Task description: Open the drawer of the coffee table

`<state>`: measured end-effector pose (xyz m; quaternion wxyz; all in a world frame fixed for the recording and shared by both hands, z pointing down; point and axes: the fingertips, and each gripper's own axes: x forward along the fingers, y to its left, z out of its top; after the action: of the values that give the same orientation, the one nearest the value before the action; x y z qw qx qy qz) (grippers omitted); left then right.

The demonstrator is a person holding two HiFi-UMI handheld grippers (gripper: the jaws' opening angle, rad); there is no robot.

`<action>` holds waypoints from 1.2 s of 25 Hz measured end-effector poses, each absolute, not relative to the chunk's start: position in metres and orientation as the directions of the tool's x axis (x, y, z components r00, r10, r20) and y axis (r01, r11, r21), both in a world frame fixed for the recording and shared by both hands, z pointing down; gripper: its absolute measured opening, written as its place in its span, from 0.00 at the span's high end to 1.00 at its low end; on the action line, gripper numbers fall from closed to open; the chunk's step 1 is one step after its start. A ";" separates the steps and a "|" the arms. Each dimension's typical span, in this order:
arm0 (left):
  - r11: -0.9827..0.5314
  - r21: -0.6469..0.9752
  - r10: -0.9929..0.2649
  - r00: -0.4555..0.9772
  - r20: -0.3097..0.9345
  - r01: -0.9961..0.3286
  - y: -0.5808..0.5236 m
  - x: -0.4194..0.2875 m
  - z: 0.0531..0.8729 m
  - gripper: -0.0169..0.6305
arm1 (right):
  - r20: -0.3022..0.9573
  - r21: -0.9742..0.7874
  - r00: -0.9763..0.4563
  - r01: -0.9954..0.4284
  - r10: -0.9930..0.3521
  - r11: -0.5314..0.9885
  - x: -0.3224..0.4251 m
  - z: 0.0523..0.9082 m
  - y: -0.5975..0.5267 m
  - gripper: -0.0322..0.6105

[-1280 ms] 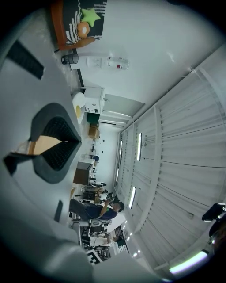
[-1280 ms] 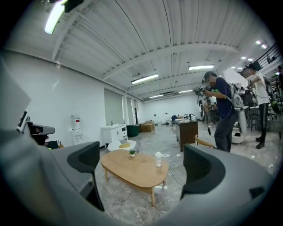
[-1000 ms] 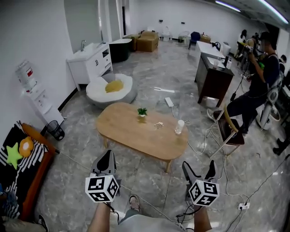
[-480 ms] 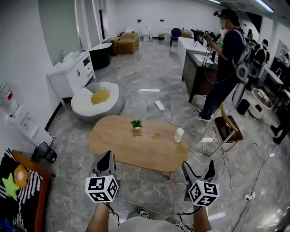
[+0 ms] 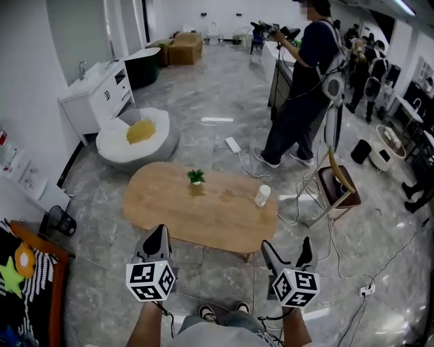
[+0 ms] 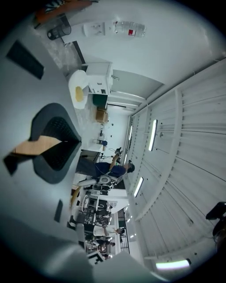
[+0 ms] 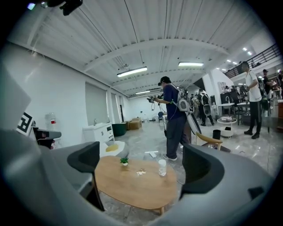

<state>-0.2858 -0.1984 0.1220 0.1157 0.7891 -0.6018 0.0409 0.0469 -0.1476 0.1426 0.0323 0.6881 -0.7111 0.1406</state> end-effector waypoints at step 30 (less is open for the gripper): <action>-0.191 0.188 -0.766 0.266 0.585 -0.964 -0.181 -0.213 0.478 0.99 | 0.588 -0.267 -0.205 -0.962 -0.783 0.051 0.057 0.491 -0.133 0.04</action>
<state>-0.2134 -0.1807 0.4776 0.2675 0.7492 -0.5771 0.1847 0.0569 -0.1327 0.4908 0.1440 0.6139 -0.7106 0.3121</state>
